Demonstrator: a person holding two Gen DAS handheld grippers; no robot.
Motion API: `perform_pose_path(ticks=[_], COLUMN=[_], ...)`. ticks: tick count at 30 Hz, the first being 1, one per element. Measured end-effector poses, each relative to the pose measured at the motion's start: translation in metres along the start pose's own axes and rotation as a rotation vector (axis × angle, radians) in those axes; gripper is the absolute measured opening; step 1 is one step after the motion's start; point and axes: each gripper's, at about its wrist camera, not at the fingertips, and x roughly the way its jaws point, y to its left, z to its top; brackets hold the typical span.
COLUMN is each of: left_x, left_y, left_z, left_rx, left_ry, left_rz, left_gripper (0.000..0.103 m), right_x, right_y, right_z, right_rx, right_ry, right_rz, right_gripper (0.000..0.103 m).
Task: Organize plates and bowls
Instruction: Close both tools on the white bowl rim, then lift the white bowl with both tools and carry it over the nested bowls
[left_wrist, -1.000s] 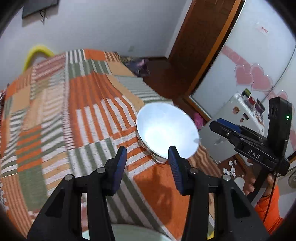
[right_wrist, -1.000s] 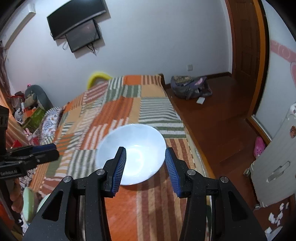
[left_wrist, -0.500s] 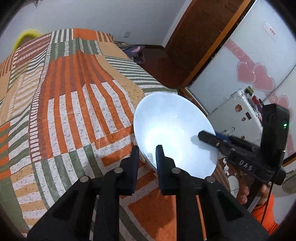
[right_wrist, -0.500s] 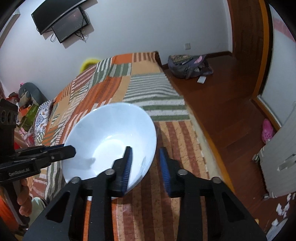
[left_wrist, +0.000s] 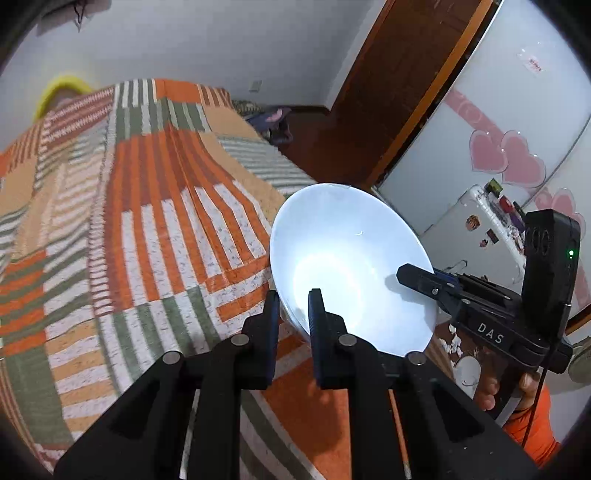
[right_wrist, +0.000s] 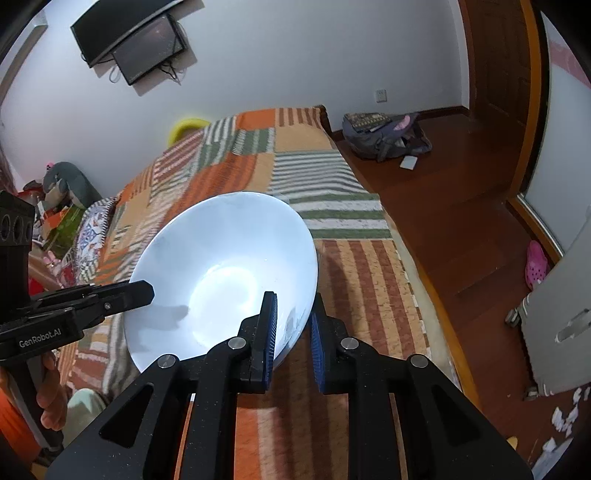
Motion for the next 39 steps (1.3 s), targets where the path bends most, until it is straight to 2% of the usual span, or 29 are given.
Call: perform_pose_path(ticks=[4,9,16,22,30,35,39], left_x=[-0.04,-0.097,-0.18,-0.249,-0.329,-0.365,-0.378], left_y=[-0.003,-0.011,-0.009,0.005,0.044,0.066,0.08], left_z=[-0.002,-0.014,-0.049,-0.092,-0.16,-0.199,-0.228], left_rx=[-0.01,0.011,0.006,0.002,-0.065,-0.119,-0.16], left_ry=[-0.053,-0.115,-0.207,-0.273,-0.329,-0.335,-0.329], left_rz=[-0.004,0.032,0.089,0.165,0.253,0.306,0.336], left_gripper=[0.014,0.014,0.014,0.014,0.014,0.014,0.014], right_x=[-0.021,-0.054,-0.088,-0.095,-0.098,-0.092,-0.084], right_y=[0.017,0.049,0.105,0.155,0.229,0.268,0.29], right_z=[0.004,0.004,-0.009,-0.026,-0.052,-0.07,-0.089], right_rx=[-0.024,-0.081,-0.171,-0.231,-0.316,-0.368,-0.397], right_ry=[-0.036,-0.085,-0.13,-0.136,-0.13,-0.112,-0.082], right_rz=[0.025,0.065,0.123,0.182,0.282,0.341,0.379], right_gripper=[0.015,0.015,0.016,0.015,0.015,0.016,0.016])
